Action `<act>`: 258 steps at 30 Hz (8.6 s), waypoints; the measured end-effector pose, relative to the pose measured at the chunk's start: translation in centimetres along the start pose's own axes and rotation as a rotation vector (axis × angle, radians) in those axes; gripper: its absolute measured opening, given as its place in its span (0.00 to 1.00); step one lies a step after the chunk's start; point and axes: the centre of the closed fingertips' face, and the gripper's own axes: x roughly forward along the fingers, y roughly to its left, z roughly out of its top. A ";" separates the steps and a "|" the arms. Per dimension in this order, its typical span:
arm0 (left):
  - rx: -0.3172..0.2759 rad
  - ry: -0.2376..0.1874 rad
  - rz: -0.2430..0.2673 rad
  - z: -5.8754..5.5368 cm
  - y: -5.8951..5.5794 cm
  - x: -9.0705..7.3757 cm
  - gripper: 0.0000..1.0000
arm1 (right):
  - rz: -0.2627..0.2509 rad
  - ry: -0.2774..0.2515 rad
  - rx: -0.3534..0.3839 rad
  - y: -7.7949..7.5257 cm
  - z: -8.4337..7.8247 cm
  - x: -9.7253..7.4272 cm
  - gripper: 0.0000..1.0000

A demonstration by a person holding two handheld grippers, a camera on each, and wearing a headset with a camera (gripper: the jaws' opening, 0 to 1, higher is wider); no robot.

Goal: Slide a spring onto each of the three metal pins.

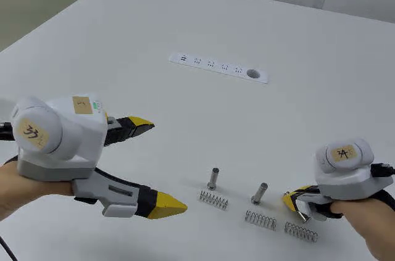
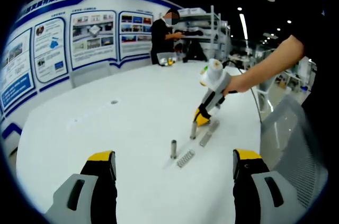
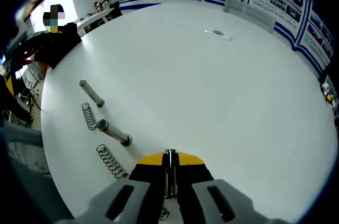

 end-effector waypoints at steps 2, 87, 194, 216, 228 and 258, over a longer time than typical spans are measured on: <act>0.003 0.006 0.004 -0.1 0.1 -0.1 0.93 | 0.006 -0.008 0.000 0.1 0.2 -0.2 0.07; 0.012 0.000 0.004 1.2 -1.6 -0.3 0.93 | -0.017 -0.344 -0.004 -0.3 0.2 -5.5 0.09; 0.103 -0.060 -0.129 5.5 -7.3 4.4 0.80 | 0.214 -0.307 -0.603 7.1 3.0 -15.4 0.10; 0.140 -0.097 -0.247 7.1 -11.8 4.6 0.53 | 0.297 -0.385 -0.739 13.8 4.8 -17.3 0.11; 0.152 -0.077 -0.241 6.7 -11.6 4.4 0.25 | 0.307 -0.375 -0.758 14.4 4.7 -17.1 0.11; 0.258 -0.075 -0.329 6.8 -13.4 3.2 0.10 | 0.329 -0.374 -0.769 14.5 4.5 -17.9 0.15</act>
